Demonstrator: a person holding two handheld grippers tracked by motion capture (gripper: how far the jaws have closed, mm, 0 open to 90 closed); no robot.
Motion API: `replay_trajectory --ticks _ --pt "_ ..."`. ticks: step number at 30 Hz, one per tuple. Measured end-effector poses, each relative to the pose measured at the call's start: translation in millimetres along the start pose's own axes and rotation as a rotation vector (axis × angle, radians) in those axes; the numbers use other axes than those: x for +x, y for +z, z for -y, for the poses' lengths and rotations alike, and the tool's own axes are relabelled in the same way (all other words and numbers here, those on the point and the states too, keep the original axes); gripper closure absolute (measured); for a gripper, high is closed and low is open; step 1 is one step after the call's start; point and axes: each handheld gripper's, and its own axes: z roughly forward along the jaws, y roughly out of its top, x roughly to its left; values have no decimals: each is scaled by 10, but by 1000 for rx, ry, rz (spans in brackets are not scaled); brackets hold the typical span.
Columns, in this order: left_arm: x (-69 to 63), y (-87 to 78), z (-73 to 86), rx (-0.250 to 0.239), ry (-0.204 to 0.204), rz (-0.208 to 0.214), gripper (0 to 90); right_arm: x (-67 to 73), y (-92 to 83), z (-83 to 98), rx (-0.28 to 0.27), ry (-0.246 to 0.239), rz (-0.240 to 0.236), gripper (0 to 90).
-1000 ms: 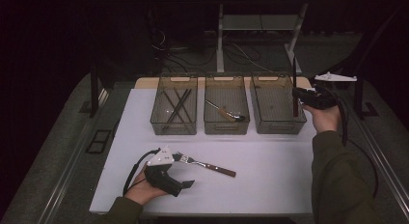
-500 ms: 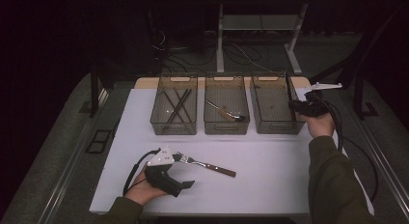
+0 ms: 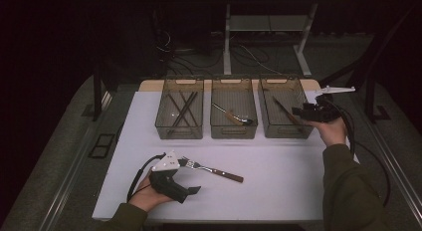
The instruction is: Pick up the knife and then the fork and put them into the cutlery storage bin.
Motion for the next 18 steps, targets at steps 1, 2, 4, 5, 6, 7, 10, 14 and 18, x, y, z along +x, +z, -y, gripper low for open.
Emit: replay_trajectory --ticks 1,2,4,5,6,7,10,14,18 --pt "0 1 0 0 -1 0 0 29 -17 5 -4 -8 -20 404" --pt "-5 5 1 -6 -7 -1 0 65 -36 10 -4 -18 -35 401" --pt "-5 6 0 -6 -7 -2 0 143 -78 23 -2 -30 -56 390" --pt "-6 6 1 -5 -8 -2 0 184 -101 30 -4 -26 -74 388" --pt "-6 6 1 -5 -7 -3 0 222 -123 39 -8 -26 -90 388" --pt "-7 6 1 -5 -8 -3 0 257 -140 47 -5 -22 -111 388" --pt "-5 4 1 -4 -9 -4 0 385 -194 84 -7 -37 -163 388" --pt "-7 2 1 -5 -9 -4 0 539 -238 151 -12 -71 -207 386" --pt "-9 -6 1 -6 -9 -7 0 663 -251 235 -10 -104 -248 387"
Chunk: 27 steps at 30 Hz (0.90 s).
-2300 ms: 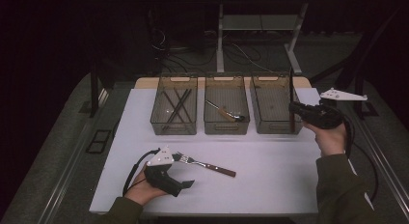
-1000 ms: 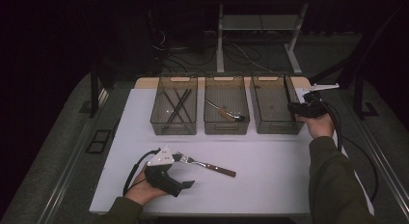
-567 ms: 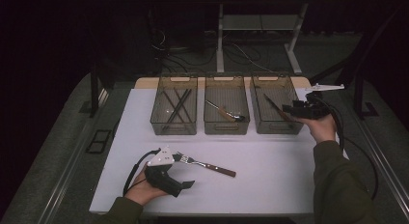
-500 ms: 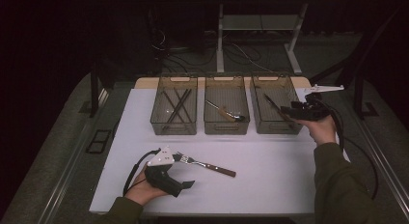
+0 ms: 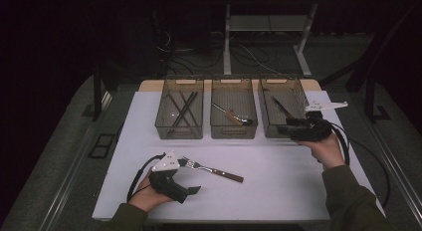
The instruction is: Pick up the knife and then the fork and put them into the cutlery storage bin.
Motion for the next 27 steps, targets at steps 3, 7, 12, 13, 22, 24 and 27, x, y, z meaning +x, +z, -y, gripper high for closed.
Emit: replay_trajectory --ticks 3,7,12,13,22,24,27 --pt "3 -4 0 -3 0 -1 0 77 8 59 6 -14 -25 386" --pt "0 -4 1 0 1 -3 0 190 47 134 31 -42 -49 382" --pt "1 -7 0 -2 1 -2 0 377 130 186 76 -97 -55 358" --pt "1 -7 0 -2 2 -2 0 408 149 190 85 -108 -66 357" --pt "3 -7 0 -3 2 -3 0 719 361 168 169 -193 -123 352" --pt "8 -8 -1 -2 8 -3 0 780 413 159 183 -213 -127 353" --pt "11 -7 0 -4 7 -4 0 859 482 149 200 -237 -139 353"
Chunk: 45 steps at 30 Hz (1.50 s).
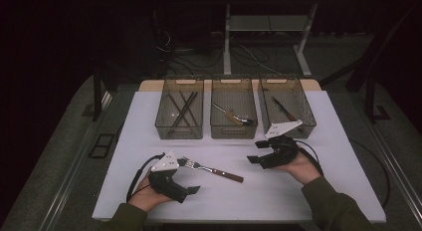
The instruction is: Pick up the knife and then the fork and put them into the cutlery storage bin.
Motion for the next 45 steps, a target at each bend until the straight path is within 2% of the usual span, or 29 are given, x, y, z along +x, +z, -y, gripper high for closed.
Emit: replay_trajectory --ticks 9,15,23,32,36,45 --pt "2 1 2 1 -2 -3 0 169 188 -142 66 -37 -27 384" --pt "2 1 2 1 -3 -2 0 268 351 -229 123 -65 -69 475" --pt "3 0 1 0 -2 -1 0 401 593 -356 197 -139 -105 583" --pt "-1 -5 -1 -1 1 3 0 500 848 -465 278 -179 -152 643" --pt "-2 -5 -2 0 2 6 0 503 931 -472 311 -209 -145 661" --pt "-8 -2 -4 -3 -1 8 0 566 1064 -511 385 -227 -137 704"
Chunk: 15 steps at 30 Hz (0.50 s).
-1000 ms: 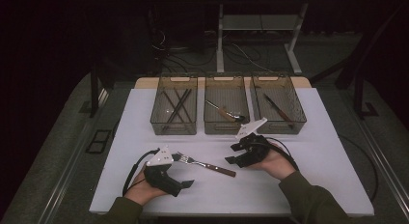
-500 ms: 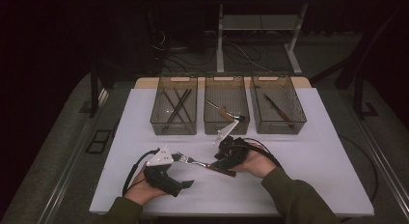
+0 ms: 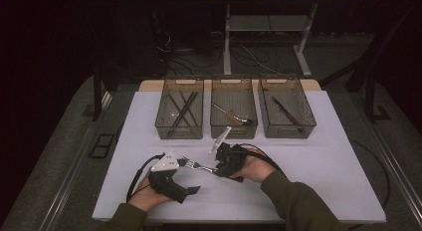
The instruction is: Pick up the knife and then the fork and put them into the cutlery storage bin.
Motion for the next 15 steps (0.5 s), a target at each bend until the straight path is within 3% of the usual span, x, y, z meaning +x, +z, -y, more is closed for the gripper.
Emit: replay_trajectory --ticks 9,15 --pt "-2 0 -1 -1 -1 1 0 7 58 -107 83 -33 4 747" --pt "3 -6 -1 2 5 2 0 7 85 -224 168 -42 3 754"
